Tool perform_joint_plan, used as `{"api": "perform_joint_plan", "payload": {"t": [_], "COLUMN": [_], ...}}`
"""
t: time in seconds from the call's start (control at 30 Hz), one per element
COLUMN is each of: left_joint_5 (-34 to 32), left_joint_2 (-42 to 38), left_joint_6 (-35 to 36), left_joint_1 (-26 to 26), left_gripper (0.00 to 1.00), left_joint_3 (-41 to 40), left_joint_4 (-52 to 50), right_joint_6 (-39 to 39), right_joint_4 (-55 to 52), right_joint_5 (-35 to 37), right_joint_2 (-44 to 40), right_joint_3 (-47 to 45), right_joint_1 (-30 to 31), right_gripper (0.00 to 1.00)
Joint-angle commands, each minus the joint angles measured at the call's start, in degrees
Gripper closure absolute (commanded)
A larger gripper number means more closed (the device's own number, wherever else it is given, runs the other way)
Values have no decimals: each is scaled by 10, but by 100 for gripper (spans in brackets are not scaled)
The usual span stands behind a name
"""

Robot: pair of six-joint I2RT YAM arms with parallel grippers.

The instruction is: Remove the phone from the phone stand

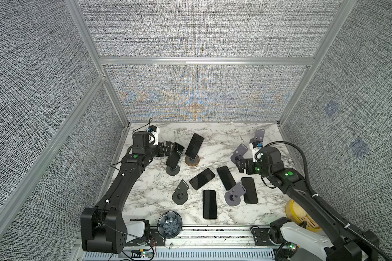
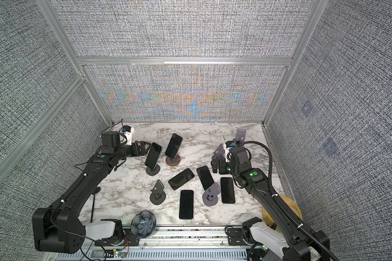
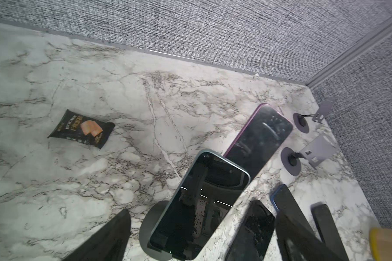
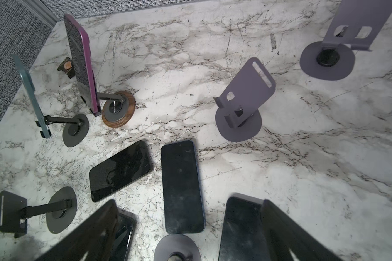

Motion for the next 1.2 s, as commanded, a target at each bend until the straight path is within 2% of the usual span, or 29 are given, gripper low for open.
{"api": "perform_joint_plan", "payload": {"t": [0.0, 0.07, 0.23, 0.47, 0.57, 0.77, 0.97, 1.17], "left_joint_5": [69, 100, 117, 135, 133, 140, 105, 103], "left_joint_2": [-6, 0, 43, 73, 103, 139, 142, 148], "left_joint_6": [48, 87, 209, 270, 301, 322, 323, 325], "left_joint_1": [1, 1, 0, 0, 0, 0, 0, -2], "left_gripper": [0, 0, 1, 0, 0, 0, 0, 0], "left_joint_3": [-2, 1, 64, 83, 112, 146, 127, 109], "left_joint_4": [6, 1, -109, -107, -142, -155, -101, -66], "right_joint_6": [-1, 4, 16, 25, 30, 39, 38, 35], "right_joint_4": [69, 82, 118, 173, 196, 232, 236, 235], "right_joint_5": [-32, -39, -48, -40, -43, -56, -53, -45], "right_joint_2": [-5, -9, -35, -81, -88, -72, -62, -66], "right_joint_3": [-20, -31, -60, -118, -142, -166, -165, -169], "right_joint_1": [0, 1, 1, 3, 3, 7, 14, 17], "right_gripper": [1, 1, 1, 1, 1, 1, 1, 1]}}
